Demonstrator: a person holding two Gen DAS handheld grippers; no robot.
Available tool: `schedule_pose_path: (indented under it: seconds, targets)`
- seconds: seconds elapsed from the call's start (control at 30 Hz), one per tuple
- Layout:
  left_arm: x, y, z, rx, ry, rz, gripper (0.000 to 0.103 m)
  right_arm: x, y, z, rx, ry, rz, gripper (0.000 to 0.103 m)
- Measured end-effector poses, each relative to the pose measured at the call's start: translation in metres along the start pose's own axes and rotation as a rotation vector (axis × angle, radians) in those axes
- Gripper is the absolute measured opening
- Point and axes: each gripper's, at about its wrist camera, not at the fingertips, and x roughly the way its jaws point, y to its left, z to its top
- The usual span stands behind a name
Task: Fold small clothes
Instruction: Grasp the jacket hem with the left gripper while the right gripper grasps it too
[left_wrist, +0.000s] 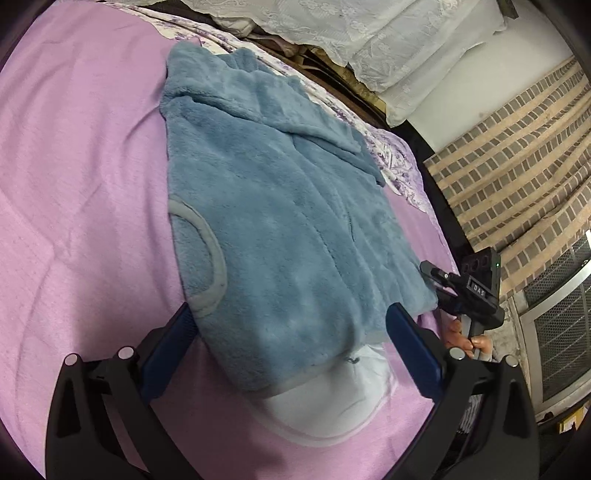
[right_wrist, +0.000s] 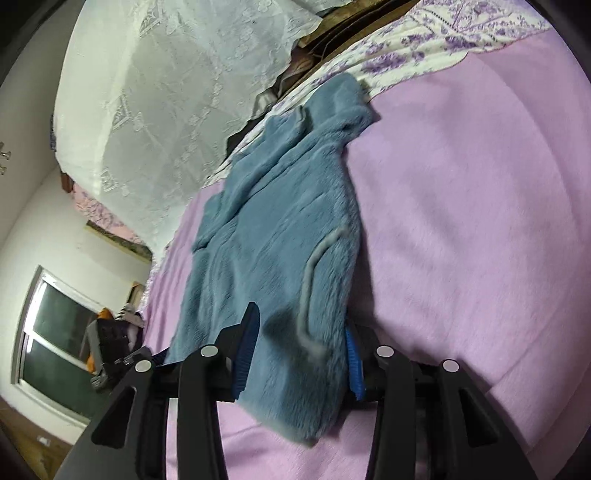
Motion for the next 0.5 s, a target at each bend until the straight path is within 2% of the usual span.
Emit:
schedule_pose_path:
  seconds: [0.07,0.13,0.17,0.27,0.43,0.5]
  targets:
    - [-0.002,0.000,-0.001,-0.008,-0.007,-0.005,0.096,0.000,0.002,-0.006,0.000,0.013,0.031,0.043]
    - [-0.001,0.001,-0.001,-0.010,-0.008,0.025,0.084,0.000,0.005,-0.009,-0.007,0.018,0.032,0.043]
    - [0.001,0.002,-0.001,-0.013,0.000,0.051,0.072,0.002,0.006,-0.010,-0.013,0.019,0.018,0.042]
    - [0.001,0.005,-0.001,-0.029,-0.003,0.078,0.060,0.003,0.006,-0.011,-0.010,0.015,-0.002,0.034]
    - [-0.006,0.011,-0.008,-0.065,-0.004,-0.001,0.057,0.000,0.006,-0.015,-0.012,0.005,-0.014,0.030]
    - [-0.002,0.010,-0.008,-0.052,0.002,0.013,0.057,0.001,0.006,-0.014,-0.016,0.007,-0.020,0.030]
